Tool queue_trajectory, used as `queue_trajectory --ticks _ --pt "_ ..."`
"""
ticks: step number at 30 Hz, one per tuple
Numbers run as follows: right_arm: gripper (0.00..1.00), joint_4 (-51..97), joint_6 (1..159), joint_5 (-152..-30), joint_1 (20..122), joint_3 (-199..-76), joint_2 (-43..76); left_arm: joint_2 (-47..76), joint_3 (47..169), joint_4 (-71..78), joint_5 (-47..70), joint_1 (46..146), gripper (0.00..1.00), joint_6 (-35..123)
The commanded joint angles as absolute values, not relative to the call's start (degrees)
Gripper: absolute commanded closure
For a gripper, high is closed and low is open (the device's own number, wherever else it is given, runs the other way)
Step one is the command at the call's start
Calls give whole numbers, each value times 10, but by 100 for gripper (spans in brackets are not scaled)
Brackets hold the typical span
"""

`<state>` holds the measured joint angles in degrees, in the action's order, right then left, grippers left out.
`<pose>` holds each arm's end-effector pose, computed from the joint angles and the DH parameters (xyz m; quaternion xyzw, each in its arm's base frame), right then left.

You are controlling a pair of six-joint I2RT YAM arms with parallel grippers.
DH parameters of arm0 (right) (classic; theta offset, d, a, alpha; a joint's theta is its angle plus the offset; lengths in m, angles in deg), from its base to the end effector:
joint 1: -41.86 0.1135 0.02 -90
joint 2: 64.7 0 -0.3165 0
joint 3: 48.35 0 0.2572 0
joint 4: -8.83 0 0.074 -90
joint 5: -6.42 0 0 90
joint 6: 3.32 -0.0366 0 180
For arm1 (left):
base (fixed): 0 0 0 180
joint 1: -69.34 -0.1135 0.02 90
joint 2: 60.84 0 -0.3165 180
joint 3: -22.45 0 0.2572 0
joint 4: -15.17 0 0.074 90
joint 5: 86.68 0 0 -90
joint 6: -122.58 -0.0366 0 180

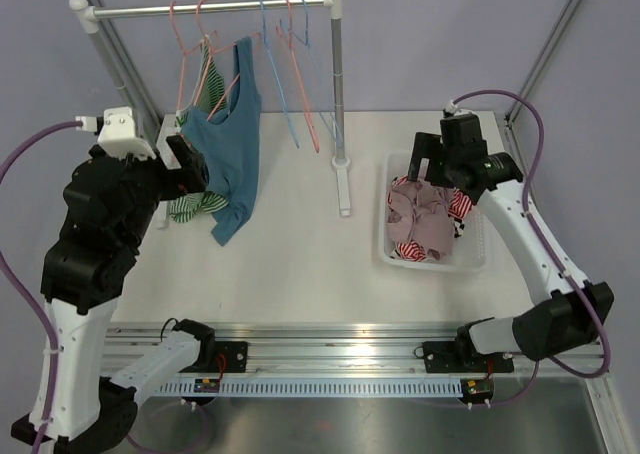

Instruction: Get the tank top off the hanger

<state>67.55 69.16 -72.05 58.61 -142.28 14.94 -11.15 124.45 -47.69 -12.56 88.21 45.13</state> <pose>0.2805 0.0768 0.4114 0.0451 0.9170 0.0250 0.3955 0.0788 -0.0164 0.5384 -0.0462 0.7655 -0.0691 0.6381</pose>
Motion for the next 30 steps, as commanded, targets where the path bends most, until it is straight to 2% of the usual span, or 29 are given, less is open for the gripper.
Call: queue_trajectory --ticks 1,7,10,16,22,30 --pt "1 686 725 -833 584 -1433 71 -41 1310 -475 -145 884 1 415" --pt "1 599 707 -1040 583 -1362 -60 91 1482 -504 -134 882 1 378" --pt "2 582 692 -1088 584 -1339 -96 156 1551 -508 -107 866 1 354" --pt "3 605 692 -1124 583 -1330 -134 250 1616 -493 -49 827 21 329" --pt "4 605 684 -1164 584 -1327 -160 336 1666 -483 -43 797 28 282" --pt "5 599 673 -1193 583 -1326 -165 401 1685 -459 -59 773 30 254"
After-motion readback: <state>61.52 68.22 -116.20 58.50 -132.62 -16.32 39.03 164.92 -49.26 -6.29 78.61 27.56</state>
